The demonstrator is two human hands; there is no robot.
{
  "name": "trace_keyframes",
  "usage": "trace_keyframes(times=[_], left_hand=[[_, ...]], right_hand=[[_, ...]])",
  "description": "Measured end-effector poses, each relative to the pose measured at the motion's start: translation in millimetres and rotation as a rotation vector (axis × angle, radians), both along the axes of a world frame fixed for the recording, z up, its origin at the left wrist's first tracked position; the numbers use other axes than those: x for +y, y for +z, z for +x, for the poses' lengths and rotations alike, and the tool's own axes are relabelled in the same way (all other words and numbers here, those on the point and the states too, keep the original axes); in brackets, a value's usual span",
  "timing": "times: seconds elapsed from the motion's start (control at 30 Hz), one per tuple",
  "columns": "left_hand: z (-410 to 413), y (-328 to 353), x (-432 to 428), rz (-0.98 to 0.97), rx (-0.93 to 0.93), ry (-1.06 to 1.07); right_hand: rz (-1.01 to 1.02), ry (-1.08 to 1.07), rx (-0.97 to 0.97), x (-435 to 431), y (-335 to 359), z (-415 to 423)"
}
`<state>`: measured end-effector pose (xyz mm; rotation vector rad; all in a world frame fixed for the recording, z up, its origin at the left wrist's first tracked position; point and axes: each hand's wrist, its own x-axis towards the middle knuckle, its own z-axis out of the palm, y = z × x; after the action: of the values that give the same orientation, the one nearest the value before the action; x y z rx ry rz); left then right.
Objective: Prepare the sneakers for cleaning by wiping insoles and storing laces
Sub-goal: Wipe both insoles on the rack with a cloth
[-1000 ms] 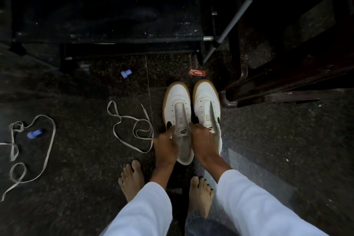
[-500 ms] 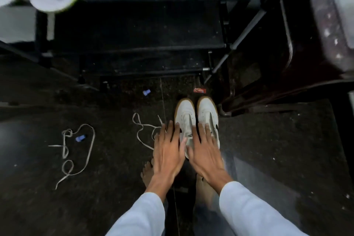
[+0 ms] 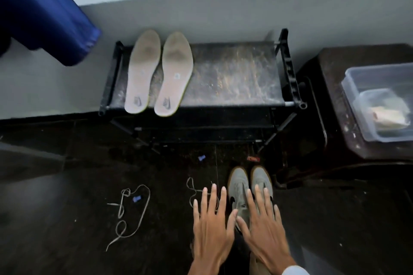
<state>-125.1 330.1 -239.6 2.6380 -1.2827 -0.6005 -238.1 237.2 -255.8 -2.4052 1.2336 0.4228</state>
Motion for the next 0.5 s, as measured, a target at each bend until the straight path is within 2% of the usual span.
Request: trace_keyframes(times=[0.2,0.3,0.5], left_hand=[[-0.5,38.5,3.1,-0.001,-0.079,0.026],[0.7,62.3,4.5,0.004,-0.039,0.066],[19.8,100.1,15.8,-0.166,-0.095,0.097]], right_hand=[[-0.105,0.039,-0.069,0.7,44.9,3.4],[-0.115,0.057,-0.110,1.1,66.5,7.6],[-0.152,0.060,-0.195,0.2,117.9,25.8]])
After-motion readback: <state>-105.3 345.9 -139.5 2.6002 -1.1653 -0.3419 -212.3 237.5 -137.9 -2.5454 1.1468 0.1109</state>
